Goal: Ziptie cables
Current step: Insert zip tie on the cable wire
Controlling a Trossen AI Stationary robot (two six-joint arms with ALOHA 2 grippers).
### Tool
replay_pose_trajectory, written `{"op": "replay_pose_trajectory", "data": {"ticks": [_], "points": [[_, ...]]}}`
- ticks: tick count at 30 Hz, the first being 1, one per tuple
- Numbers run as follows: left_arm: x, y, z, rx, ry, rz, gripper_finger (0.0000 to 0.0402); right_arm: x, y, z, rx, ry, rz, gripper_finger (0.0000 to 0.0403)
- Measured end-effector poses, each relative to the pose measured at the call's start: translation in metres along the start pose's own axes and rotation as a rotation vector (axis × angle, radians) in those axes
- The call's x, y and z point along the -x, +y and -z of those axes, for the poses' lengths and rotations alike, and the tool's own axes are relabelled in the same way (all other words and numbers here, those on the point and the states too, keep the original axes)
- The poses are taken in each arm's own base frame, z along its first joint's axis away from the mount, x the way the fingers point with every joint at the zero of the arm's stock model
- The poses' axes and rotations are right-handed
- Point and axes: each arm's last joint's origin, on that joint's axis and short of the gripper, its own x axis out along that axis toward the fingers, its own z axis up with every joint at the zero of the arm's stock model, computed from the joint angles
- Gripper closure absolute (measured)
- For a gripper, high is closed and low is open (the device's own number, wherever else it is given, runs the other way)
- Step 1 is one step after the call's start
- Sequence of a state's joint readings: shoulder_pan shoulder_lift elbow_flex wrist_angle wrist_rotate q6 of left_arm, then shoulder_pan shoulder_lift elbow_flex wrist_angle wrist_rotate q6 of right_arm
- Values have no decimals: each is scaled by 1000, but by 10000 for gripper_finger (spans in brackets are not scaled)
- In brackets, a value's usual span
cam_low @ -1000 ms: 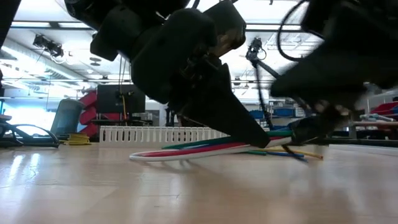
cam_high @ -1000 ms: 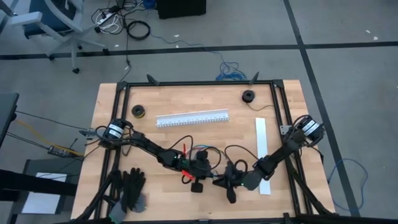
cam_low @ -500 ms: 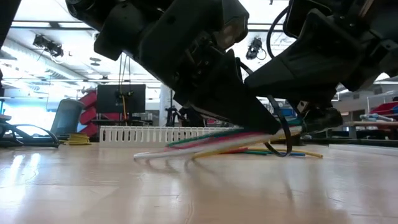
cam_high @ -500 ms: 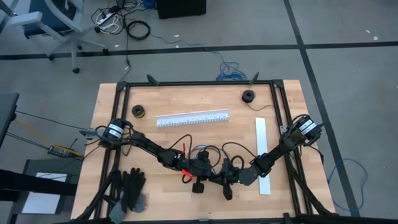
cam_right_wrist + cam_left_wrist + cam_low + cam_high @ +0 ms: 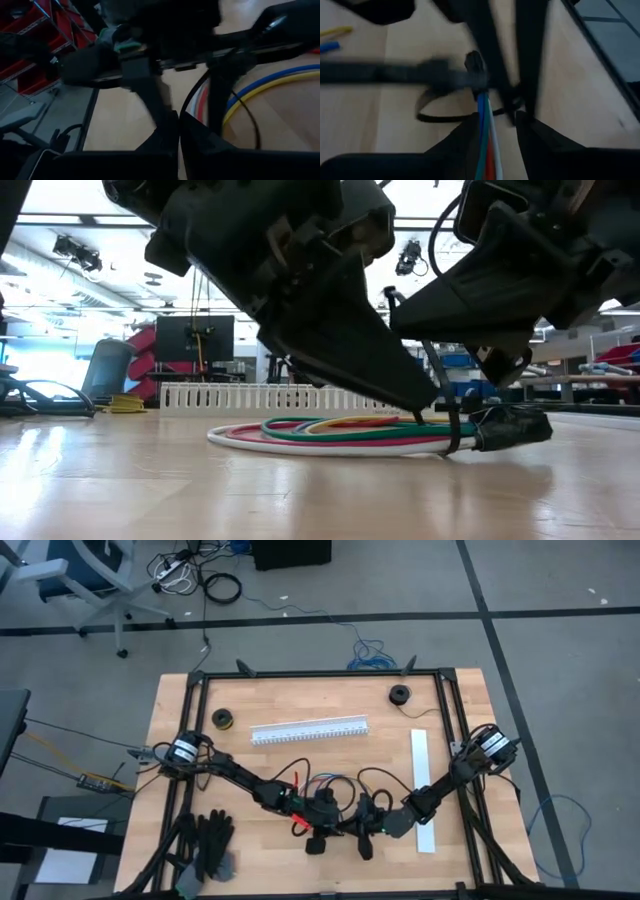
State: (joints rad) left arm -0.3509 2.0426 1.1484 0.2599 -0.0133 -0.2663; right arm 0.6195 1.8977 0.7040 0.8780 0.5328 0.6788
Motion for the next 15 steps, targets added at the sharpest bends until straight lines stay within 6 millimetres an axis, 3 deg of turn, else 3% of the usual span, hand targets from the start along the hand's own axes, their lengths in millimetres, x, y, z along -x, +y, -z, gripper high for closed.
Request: {"op": "replay_pose_trajectory", "data": {"ticks": [15], "points": [[9,-3,2,-51,71,47,298,0,0,1,-6,8,-4,402]]}}
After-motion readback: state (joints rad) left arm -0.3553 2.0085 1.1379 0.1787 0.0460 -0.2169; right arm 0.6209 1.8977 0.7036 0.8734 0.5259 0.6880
